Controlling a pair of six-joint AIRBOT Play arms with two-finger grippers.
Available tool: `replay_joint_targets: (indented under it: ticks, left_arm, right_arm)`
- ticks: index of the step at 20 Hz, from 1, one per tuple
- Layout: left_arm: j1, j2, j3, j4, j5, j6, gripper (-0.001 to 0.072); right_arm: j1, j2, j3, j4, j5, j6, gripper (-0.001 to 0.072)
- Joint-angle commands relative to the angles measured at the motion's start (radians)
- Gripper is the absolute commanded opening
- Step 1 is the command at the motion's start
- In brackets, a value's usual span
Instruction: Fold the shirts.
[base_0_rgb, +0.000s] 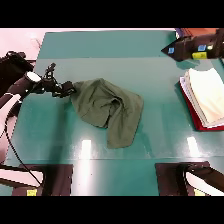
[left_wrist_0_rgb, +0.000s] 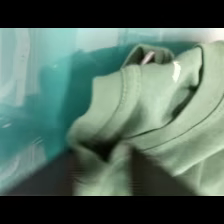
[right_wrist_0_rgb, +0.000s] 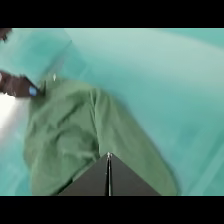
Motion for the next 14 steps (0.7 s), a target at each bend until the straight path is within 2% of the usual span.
replay_joint_targets:
  ticks: [1,4,5,6,7,9,12,14]
  left_arm:
    - [0.002,-0.006,0.024,-0.034,0.004,0.03,0.0029]
    - [0.002,0.003,0.083,-0.026,-0.031,0.067,0.0023]
    - [0.002,0.003,0.103,-0.026,-0.05,0.081,0.0023]
    - [0.002,0.003,0.115,-0.026,-0.062,0.082,0.0023]
    - [0.002,0.003,0.121,-0.027,-0.066,0.082,0.0023]
    - [0.002,0.002,0.121,-0.027,-0.071,0.082,0.0023]
    - [0.002,0.002,0.121,-0.027,-0.089,0.082,0.0023]
    - [0.002,0.002,0.121,-0.027,-0.104,0.082,0.0023]
  right_arm:
    - [-0.025,-0.001,-0.127,-0.003,0.026,0.023,0.0019]
    - [-0.109,-0.003,-0.318,-0.003,0.022,0.057,0.002]
    - [-0.143,-0.011,-0.385,-0.003,0.017,0.064,0.0073]
    - [-0.167,-0.031,-0.441,0.003,0.018,0.068,0.0291]
    - [-0.184,-0.061,-0.491,0.005,0.019,0.085,0.0447]
    - [-0.189,-0.147,-0.568,0.044,0.009,0.102,0.0458]
    - [-0.164,-0.282,-0.631,0.277,-0.081,0.008,0.0458]
    - [-0.117,-0.36,-0.618,0.377,-0.126,-0.034,0.0458]
